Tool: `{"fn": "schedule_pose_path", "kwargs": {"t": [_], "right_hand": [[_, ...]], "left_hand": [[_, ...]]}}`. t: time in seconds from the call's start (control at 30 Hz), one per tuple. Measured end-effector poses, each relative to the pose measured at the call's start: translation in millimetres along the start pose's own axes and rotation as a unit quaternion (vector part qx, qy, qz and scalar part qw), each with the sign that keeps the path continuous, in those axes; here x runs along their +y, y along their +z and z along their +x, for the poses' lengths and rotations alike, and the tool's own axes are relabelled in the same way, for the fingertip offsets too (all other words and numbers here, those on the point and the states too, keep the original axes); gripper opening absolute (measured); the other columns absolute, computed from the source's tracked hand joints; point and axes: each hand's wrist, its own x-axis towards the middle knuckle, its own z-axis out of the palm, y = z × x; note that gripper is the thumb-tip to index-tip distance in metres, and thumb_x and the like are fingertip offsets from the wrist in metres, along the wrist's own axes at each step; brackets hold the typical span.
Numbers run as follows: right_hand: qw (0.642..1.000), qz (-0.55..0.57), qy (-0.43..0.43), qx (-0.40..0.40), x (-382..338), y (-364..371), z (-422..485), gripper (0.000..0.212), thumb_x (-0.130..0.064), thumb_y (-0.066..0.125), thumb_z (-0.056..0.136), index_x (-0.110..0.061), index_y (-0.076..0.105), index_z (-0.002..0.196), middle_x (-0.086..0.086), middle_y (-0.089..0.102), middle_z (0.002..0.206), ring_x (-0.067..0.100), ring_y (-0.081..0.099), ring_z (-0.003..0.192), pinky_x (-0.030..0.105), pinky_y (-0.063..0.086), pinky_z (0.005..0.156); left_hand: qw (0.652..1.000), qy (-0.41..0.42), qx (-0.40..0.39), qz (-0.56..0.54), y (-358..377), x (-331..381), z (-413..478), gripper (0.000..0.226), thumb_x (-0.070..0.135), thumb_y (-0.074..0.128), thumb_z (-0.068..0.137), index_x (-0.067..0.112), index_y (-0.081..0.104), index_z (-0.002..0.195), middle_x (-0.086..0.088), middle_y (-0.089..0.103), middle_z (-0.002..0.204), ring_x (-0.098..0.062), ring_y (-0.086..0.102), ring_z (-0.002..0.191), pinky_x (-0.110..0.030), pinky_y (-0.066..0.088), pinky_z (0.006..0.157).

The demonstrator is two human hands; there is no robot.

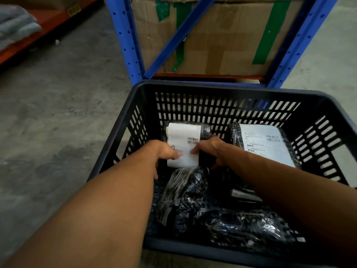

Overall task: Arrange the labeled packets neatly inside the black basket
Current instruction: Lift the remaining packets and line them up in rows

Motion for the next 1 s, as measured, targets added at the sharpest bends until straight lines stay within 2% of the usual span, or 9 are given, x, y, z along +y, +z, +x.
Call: {"fn": "schedule_pose_path", "kwargs": {"t": [0.13,0.2,0.3,0.37,0.5,0.63,0.77,0.9,1.0], "right_hand": [[1.000,-0.015,-0.023,0.004,4.3,1.7,4.8,0.038,-0.015,0.080,0.078,-0.002,0.058,0.106,0.019,0.070,0.102,0.029,0.067,0.081,0.042,0.057,0.068],[0.997,-0.079,-0.017,0.019,0.2,0.0,3.5,0.036,-0.017,0.076,0.079,0.002,0.055,0.102,0.018,0.069,0.080,0.024,0.066,0.066,0.029,0.052,0.045],[0.996,-0.088,-0.010,0.020,-1.9,-3.9,3.4,0.024,-0.008,0.074,0.077,0.003,0.055,0.084,0.017,0.063,0.066,0.026,0.062,0.052,0.025,0.044,0.029],[0.997,-0.076,-0.017,0.004,0.5,-4.1,2.2,0.020,-0.004,0.074,0.078,0.000,0.055,0.080,0.016,0.063,0.068,0.027,0.064,0.055,0.034,0.054,0.036],[0.998,-0.042,-0.029,-0.036,4.5,-6.0,0.7,0.019,-0.010,0.075,0.084,-0.001,0.061,0.093,0.014,0.066,0.090,0.033,0.067,0.090,0.053,0.057,0.079],[0.997,-0.040,-0.015,-0.063,1.9,-8.8,2.1,0.041,-0.013,0.072,0.087,-0.001,0.057,0.124,0.018,0.062,0.124,0.039,0.058,0.119,0.054,0.054,0.083],[0.991,-0.071,0.016,-0.112,0.8,-4.7,-0.3,0.039,-0.015,0.063,0.094,-0.004,0.053,0.130,0.014,0.056,0.122,0.037,0.052,0.125,0.051,0.051,0.090],[0.975,-0.128,0.060,-0.173,4.8,-3.2,0.3,0.041,-0.012,0.055,0.098,0.001,0.049,0.135,0.020,0.060,0.117,0.040,0.056,0.119,0.053,0.051,0.094],[0.967,-0.203,0.062,-0.139,10.1,6.8,2.0,0.047,-0.014,0.060,0.096,0.006,0.041,0.135,0.024,0.061,0.113,0.043,0.064,0.100,0.055,0.058,0.083]], "left_hand": [[0.982,-0.005,-0.153,0.110,21.9,29.1,-29.2,0.107,0.074,0.055,0.076,0.021,0.006,0.155,-0.031,0.029,0.152,-0.045,0.051,0.119,-0.035,0.054,0.053],[0.977,0.029,-0.122,0.174,36.0,44.3,-34.5,0.111,0.071,0.070,0.066,0.026,0.016,0.152,-0.026,0.035,0.150,-0.045,0.051,0.120,-0.037,0.049,0.057],[0.959,0.007,-0.090,0.270,55.9,55.1,-42.8,0.103,0.054,0.084,0.062,0.008,0.038,0.141,-0.023,0.059,0.115,-0.039,0.063,0.085,-0.040,0.054,0.066],[0.948,0.020,-0.082,0.307,59.9,55.5,-43.3,0.074,0.040,0.080,0.072,0.001,0.051,0.128,-0.021,0.063,0.108,-0.036,0.065,0.088,-0.041,0.057,0.077],[0.961,0.001,-0.115,0.253,25.2,37.5,-54.0,0.016,0.017,0.064,0.080,0.003,0.061,0.088,-0.013,0.065,0.094,-0.029,0.063,0.085,-0.033,0.052,0.067],[0.970,0.002,-0.166,0.179,-18.1,38.2,-82.6,0.050,0.005,0.062,0.074,0.017,0.065,0.122,-0.018,0.062,0.118,-0.034,0.064,0.099,-0.043,0.059,0.071],[0.957,0.022,-0.215,0.193,-46.9,62.4,-124.3,0.060,0.004,0.061,0.062,0.020,0.071,0.119,-0.015,0.074,0.091,-0.029,0.072,0.074,-0.046,0.060,0.065],[0.954,0.049,-0.208,0.209,-56.6,70.8,-141.1,0.062,0.006,0.061,0.059,0.018,0.071,0.119,-0.016,0.075,0.102,-0.031,0.073,0.083,-0.049,0.060,0.068],[0.955,0.055,-0.210,0.200,-59.9,66.3,-138.2,0.061,0.005,0.059,0.061,0.019,0.071,0.119,-0.016,0.074,0.107,-0.031,0.072,0.088,-0.049,0.059,0.071]]}}
